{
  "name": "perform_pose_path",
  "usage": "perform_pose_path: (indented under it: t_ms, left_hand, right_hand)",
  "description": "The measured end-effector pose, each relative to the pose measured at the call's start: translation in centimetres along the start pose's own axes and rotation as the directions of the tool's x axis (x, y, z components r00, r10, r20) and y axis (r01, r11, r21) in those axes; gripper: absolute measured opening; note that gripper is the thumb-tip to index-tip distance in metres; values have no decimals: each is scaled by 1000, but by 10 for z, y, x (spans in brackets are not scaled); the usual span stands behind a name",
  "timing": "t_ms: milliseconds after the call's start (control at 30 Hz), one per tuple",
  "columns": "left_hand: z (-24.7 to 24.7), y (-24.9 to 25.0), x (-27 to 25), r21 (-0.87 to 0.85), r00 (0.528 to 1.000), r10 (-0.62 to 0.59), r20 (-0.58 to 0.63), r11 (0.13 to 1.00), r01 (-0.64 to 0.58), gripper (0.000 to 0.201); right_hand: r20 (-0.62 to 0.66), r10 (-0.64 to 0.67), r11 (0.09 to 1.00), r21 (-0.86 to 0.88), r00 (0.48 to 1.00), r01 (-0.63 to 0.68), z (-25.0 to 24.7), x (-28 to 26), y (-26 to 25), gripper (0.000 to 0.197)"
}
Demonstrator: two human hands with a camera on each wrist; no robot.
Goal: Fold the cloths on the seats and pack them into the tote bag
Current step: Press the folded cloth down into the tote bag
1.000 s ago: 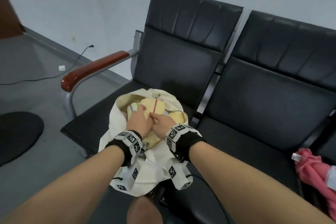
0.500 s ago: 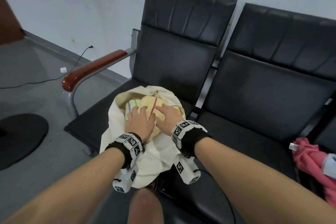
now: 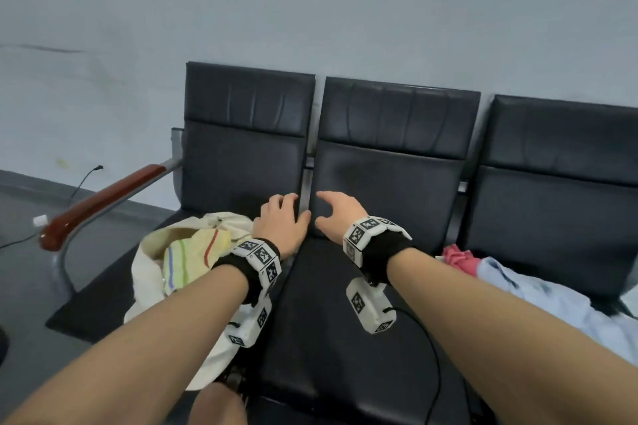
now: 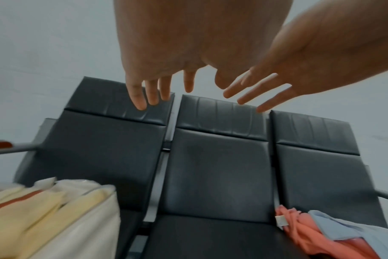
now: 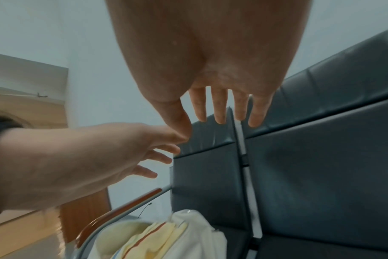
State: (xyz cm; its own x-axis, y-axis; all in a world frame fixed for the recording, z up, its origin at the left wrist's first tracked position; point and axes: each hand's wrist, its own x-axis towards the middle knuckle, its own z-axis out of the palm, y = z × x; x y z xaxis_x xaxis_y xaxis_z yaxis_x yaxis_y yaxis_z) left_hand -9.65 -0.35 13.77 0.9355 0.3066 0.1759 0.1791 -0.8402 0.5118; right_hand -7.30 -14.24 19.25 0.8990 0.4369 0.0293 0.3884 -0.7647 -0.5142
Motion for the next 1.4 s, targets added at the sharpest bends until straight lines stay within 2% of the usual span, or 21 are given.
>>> perform_pose_path:
  t_ms: [300,533,633,800,967,1133,1400]
  left_hand:
    - [46,145,-15,64,978,190,87,979,-196,54]
    - [116,233,-33,70,944,268,191,956,-285,55]
    - [158,260,-42,74,921,293,257,944,-321,56]
    - [228,292,-52,86,880,311,359,928,-363,56]
    - [292,306,-47,89,813,314,490,910,-405,64]
    - [350,314,-31,88,754,307,580,897,-433,67]
    - [434,315,-9,46,683,345,644,874,-484,60]
  right_hand:
    - [-163,178,984,58,970,-171,-100,-67,119,62]
    - [-186,335,941,115,924,-318,-131,-114,221,62]
    - [-176,393,919,123,903,-375,-134,-132,266,56]
    - [-161,516,855,162,841,-493,-124,-146,344,54]
    - [-75,584,807,167,808,-567,-97,-151,415,42]
    - [-2,647,760,78,762,-645,-59,-132,479,60]
    - [32,654,757,-28,756,-653,-17,-89,549,51]
